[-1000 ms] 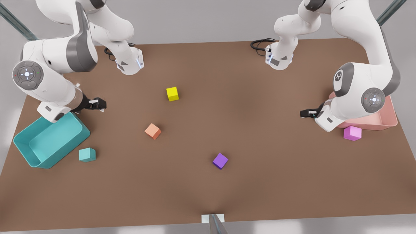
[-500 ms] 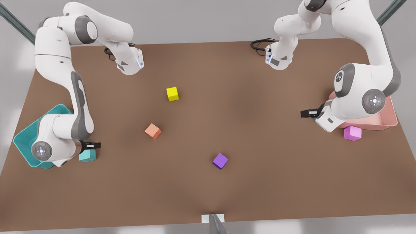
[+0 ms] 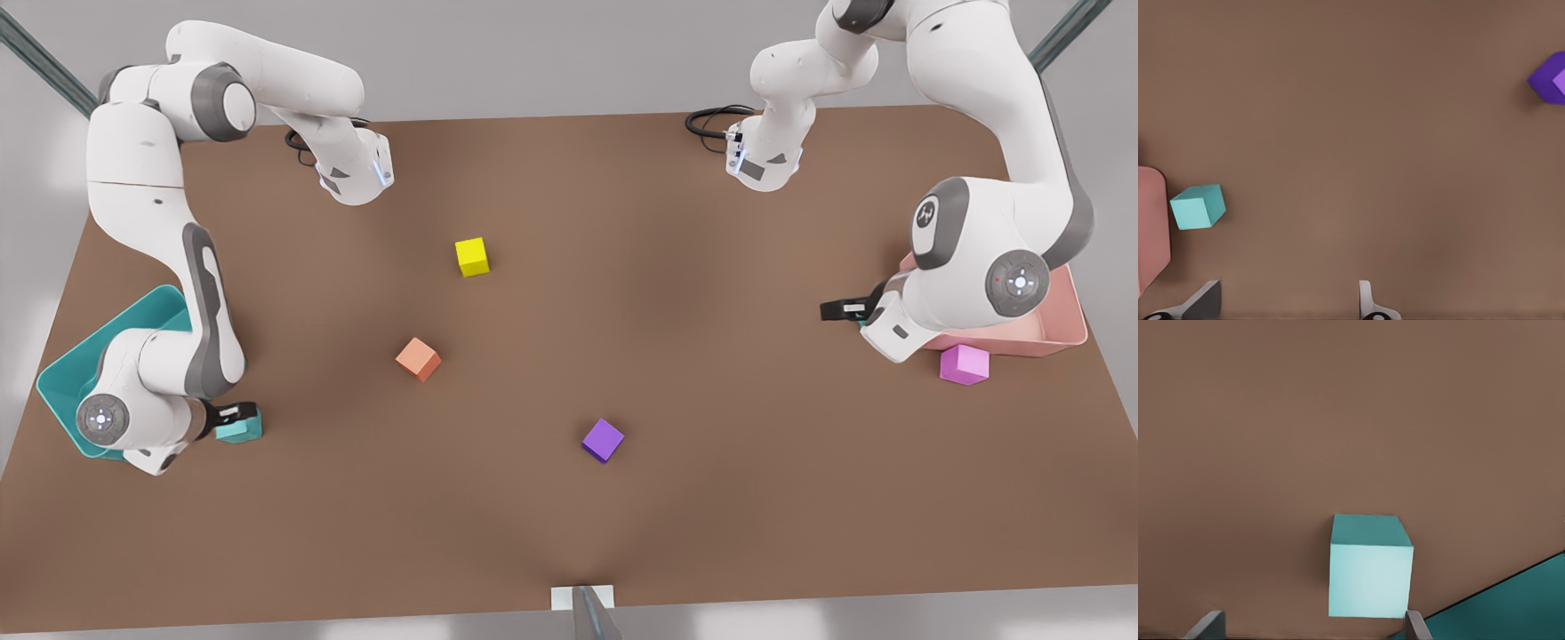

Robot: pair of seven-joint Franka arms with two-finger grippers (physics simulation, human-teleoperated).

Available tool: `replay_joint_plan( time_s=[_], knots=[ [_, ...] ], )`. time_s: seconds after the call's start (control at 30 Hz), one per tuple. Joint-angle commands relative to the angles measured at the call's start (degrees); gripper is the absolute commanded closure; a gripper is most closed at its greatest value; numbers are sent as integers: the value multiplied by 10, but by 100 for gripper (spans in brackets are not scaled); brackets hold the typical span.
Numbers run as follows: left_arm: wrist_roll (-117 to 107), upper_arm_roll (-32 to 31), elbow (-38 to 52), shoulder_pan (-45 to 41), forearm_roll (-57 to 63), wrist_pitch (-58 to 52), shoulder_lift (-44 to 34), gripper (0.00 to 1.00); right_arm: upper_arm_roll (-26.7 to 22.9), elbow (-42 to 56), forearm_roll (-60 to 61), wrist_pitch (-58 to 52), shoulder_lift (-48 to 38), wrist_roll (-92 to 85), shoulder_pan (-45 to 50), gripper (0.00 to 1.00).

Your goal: Stack the two blue cubes on top of each other

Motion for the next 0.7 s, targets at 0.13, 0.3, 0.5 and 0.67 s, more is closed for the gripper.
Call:
replay_joint_plan(
  time_s=[0.13,0.3,0.5,0.67],
  knots=[
    [-4,-1,0,0,0,-4,0,0,1,-14,-5,71,8,-248,-12,0],
    [-4,-1,0,-2,0,-15,-1,0,1,-14,43,93,25,-182,-14,0],
    [-4,-1,0,-3,0,-16,0,0,1,-21,55,95,28,-155,-27,0],
    [-4,-1,0,-3,0,-15,0,0,0,-29,56,89,28,-121,-34,0]
  ],
)
